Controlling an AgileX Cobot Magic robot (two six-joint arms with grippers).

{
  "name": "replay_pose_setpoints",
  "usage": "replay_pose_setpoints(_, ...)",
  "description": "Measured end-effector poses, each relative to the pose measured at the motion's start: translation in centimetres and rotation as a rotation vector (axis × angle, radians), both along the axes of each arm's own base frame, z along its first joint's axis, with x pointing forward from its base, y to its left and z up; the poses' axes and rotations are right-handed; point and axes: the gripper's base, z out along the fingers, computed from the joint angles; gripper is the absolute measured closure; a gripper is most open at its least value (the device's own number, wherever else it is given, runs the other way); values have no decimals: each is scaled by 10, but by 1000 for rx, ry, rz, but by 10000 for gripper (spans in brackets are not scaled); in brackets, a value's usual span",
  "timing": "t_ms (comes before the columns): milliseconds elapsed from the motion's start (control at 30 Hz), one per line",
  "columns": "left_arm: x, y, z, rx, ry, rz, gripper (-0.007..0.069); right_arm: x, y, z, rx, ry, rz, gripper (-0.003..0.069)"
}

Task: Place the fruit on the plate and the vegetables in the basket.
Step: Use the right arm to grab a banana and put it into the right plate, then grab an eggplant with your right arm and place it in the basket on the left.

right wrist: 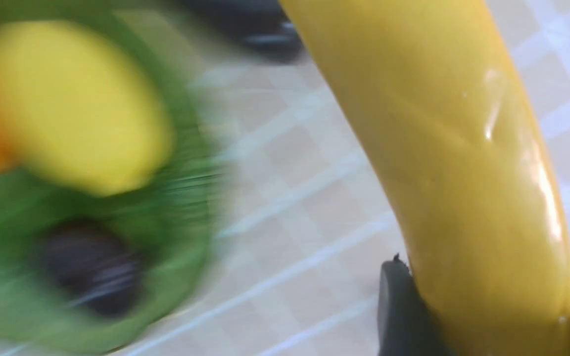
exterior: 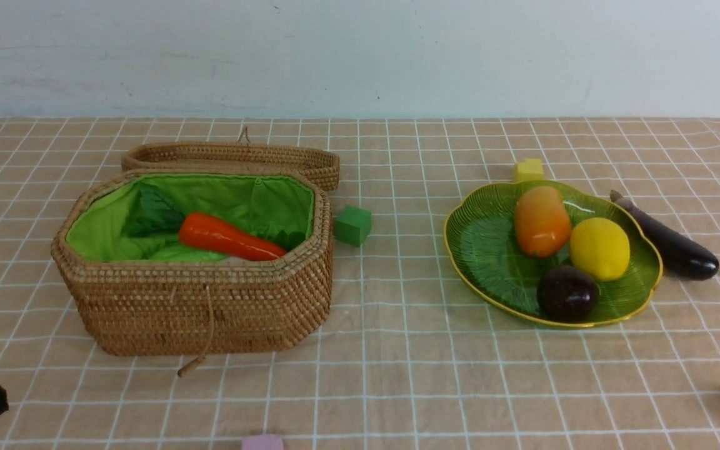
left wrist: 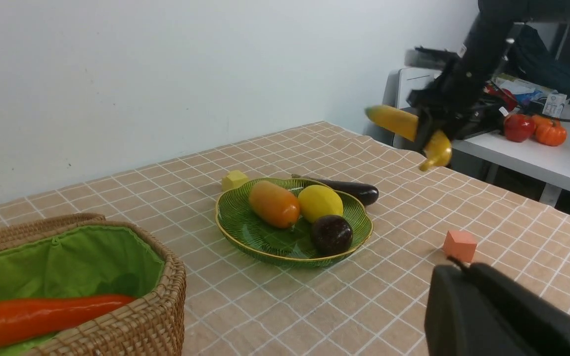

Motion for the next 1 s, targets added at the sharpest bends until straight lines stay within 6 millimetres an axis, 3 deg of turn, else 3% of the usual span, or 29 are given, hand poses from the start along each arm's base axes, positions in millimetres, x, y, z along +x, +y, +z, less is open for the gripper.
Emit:
replay_pose_setpoints(133,0,0,0,2,2,0,626,23,70,2,108,-129,182,336)
replay_pose_setpoints(200,0,0,0,2,2,0,624,34,90,-10,117,-141,221,336)
replay_pose_setpoints(233,0,0,0,2,2,0,624,46,109,-26,118,-145,255,336)
replay_pose_setpoints(367,0,0,1,-8,-8,0,624,68,131,-64,105,-130,283,336)
replay_pose_setpoints(467,0,0,3,-21,-21,1,624,78,136,-81,97,-121,287,336)
replay_pose_setpoints(567,0,0,3,-29,-24,-1,624,81,136,-84,91,-120,288,319)
replay_pose_setpoints(767,0,0,4,-36,-25,-2,624,79,136,-82,92,-90,298,112)
replay_pose_setpoints(800,0,0,4,-38,-24,-3,624,78,136,-78,92,-83,303,71)
replay_pose_setpoints(900,0,0,4,-38,-24,-3,624,75,134,-61,67,-91,337,36)
replay_pose_setpoints(967,0,0,5,-43,-28,-3,624,73,130,-47,31,-108,364,41)
replay_pose_setpoints(1000,0,0,6,-52,-38,-2,624,72,121,-31,-31,-131,394,60)
